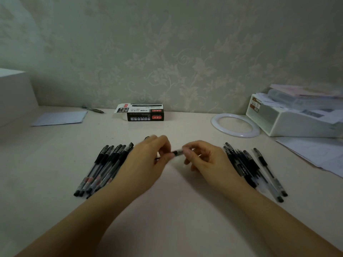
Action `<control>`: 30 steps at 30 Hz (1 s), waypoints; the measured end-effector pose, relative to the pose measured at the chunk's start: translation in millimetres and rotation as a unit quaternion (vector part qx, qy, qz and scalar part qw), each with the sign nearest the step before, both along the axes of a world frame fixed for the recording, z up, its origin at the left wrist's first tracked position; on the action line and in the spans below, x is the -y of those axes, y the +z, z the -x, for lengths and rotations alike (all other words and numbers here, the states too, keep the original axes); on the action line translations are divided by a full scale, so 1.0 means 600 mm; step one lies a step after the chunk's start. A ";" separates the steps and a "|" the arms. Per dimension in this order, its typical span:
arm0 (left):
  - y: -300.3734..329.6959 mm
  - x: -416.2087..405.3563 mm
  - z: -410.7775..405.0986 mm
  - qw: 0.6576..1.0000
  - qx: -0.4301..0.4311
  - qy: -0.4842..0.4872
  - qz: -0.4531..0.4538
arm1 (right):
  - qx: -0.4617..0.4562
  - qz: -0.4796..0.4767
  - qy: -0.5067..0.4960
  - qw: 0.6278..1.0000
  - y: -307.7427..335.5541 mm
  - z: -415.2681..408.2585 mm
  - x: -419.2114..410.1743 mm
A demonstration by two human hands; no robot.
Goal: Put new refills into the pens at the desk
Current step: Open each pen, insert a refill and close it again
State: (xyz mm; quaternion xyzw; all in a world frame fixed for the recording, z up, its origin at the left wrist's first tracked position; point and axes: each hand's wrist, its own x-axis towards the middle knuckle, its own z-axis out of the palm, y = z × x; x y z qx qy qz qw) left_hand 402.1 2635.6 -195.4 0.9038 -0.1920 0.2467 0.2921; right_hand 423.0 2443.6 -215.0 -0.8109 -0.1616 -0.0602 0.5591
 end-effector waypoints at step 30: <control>0.003 -0.029 -0.004 0.988 -0.015 0.147 -0.055 | 0.104 0.297 -0.244 0.917 0.025 -0.003 0.062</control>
